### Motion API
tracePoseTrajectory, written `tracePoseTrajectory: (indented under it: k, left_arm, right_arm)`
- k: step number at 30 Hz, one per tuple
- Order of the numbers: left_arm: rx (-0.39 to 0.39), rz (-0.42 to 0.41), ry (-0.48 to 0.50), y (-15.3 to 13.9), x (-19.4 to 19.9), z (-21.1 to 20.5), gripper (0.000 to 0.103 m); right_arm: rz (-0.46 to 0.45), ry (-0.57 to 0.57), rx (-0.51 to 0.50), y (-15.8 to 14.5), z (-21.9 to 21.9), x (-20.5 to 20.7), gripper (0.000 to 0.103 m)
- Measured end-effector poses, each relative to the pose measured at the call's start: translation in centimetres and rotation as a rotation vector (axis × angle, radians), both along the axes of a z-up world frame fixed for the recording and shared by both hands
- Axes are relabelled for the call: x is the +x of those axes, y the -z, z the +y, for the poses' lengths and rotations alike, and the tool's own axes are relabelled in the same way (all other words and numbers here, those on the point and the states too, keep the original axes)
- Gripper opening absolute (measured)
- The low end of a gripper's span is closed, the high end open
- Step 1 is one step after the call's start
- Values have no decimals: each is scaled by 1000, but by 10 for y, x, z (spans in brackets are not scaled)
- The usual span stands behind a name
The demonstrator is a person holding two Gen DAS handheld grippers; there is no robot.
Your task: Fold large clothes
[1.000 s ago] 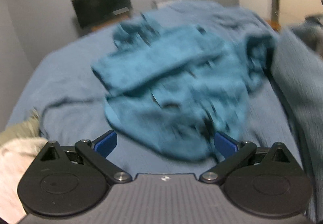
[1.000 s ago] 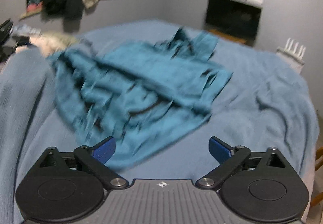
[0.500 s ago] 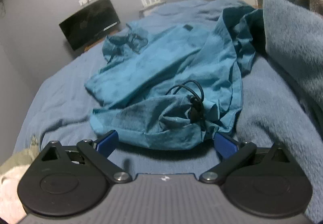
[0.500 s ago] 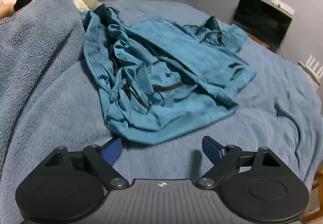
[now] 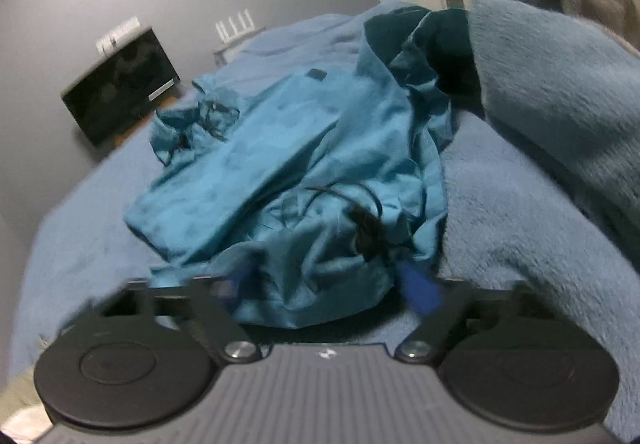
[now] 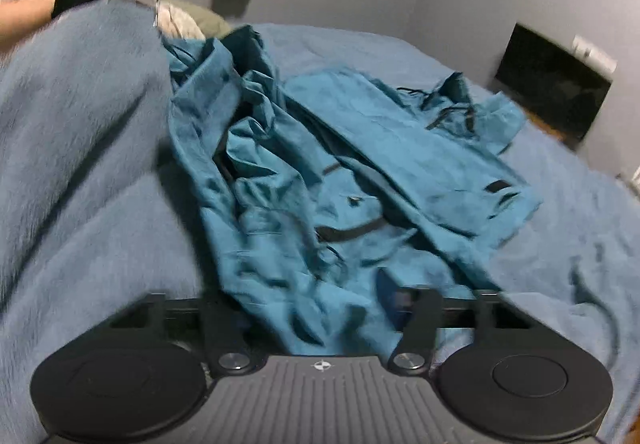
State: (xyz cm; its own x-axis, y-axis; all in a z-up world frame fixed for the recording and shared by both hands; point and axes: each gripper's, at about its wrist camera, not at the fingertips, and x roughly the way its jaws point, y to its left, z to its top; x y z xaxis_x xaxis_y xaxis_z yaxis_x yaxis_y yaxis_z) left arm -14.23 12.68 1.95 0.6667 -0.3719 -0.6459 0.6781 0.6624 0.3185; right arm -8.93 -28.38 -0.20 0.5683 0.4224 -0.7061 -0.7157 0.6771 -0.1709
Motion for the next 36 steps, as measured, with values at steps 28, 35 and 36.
tracePoseTrajectory:
  k: [28, 35, 36]
  left_arm:
    - [-613, 109, -630, -16, 304, 30, 79]
    - [-543, 84, -525, 6, 325, 29, 87]
    - [-547, 76, -507, 7, 327, 30, 87]
  right_arm:
    - [6, 659, 565, 36, -66, 271, 32]
    - [69, 662, 610, 78, -73, 286, 54]
    - [79, 663, 614, 82, -73, 288, 54]
